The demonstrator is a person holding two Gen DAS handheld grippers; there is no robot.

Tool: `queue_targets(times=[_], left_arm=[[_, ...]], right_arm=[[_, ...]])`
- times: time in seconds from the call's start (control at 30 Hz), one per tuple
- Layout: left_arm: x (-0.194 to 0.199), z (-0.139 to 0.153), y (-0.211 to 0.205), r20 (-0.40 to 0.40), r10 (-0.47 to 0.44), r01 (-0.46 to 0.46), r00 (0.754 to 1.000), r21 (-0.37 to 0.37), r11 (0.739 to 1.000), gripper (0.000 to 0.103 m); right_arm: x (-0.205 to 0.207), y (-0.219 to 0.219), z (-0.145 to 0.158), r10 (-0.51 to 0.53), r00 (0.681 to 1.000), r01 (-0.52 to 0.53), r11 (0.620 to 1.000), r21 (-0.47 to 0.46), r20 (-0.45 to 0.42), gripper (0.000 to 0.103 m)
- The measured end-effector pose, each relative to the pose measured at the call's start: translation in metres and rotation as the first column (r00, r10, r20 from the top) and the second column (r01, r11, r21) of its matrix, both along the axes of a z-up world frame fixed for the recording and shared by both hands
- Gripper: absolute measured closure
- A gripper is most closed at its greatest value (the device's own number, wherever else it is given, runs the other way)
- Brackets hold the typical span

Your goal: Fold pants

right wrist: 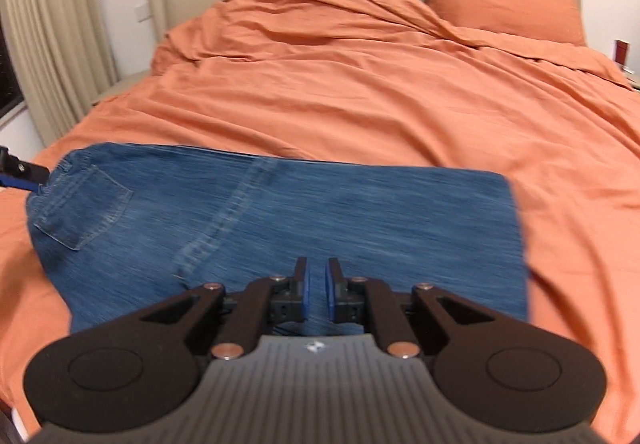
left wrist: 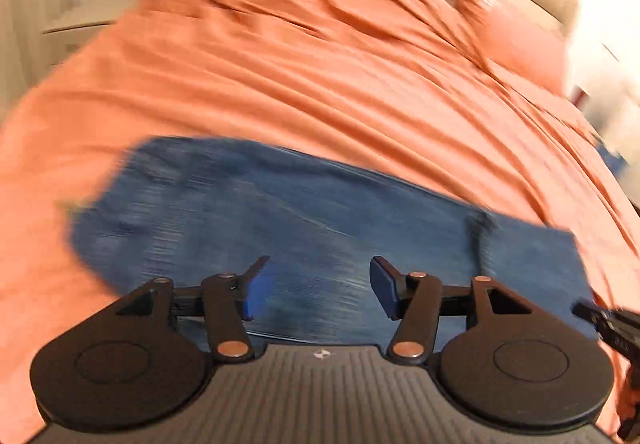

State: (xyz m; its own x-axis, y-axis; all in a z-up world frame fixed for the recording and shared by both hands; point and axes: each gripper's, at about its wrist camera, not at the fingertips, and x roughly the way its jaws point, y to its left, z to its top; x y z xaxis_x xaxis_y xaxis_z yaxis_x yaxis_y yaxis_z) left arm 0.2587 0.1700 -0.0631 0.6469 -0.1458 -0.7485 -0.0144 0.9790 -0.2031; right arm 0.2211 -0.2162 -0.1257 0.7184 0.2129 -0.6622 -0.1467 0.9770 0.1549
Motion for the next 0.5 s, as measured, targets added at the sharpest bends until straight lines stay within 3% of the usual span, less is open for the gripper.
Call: queue_targets(times=[0.1,0.2,0.27,0.37,0.43,0.5], left_arm=[[-0.006,-0.006,0.052,0.009,0.124,-0.124,0.992,-0.035,0.992,0.03],[-0.011,-0.031,0.096,-0.002,0.244,-0.242,0.97,-0.155,0.958,0.024],[-0.017,-0.057,0.12,-0.015,0.317,-0.309,0.948,-0.277,0.91,0.022],[-0.016,-0.094,0.147,-0.053,0.412,-0.392,0.91,-0.435,0.811,0.022],[-0.014,-0.113,0.155,-0.066,0.449,-0.417,0.891,-0.511,0.752,0.022],[-0.006,-0.127,0.16,-0.075,0.475,-0.434,0.877,-0.547,0.716,0.022]], right_arm=[[0.01,0.027,-0.003,0.036,0.999,-0.036,0.999,-0.01,0.024,0.098],[0.021,0.048,-0.008,0.051,0.998,-0.051,0.998,-0.021,0.047,0.098],[0.029,0.056,-0.014,0.068,0.997,-0.068,0.998,0.014,0.042,0.098],[0.037,0.065,-0.024,0.079,0.996,-0.079,0.997,0.024,0.032,0.098],[0.042,0.069,-0.03,0.08,0.997,-0.079,0.997,-0.008,0.025,0.098],[0.048,0.069,-0.036,0.085,0.996,-0.085,0.996,-0.008,0.006,0.098]])
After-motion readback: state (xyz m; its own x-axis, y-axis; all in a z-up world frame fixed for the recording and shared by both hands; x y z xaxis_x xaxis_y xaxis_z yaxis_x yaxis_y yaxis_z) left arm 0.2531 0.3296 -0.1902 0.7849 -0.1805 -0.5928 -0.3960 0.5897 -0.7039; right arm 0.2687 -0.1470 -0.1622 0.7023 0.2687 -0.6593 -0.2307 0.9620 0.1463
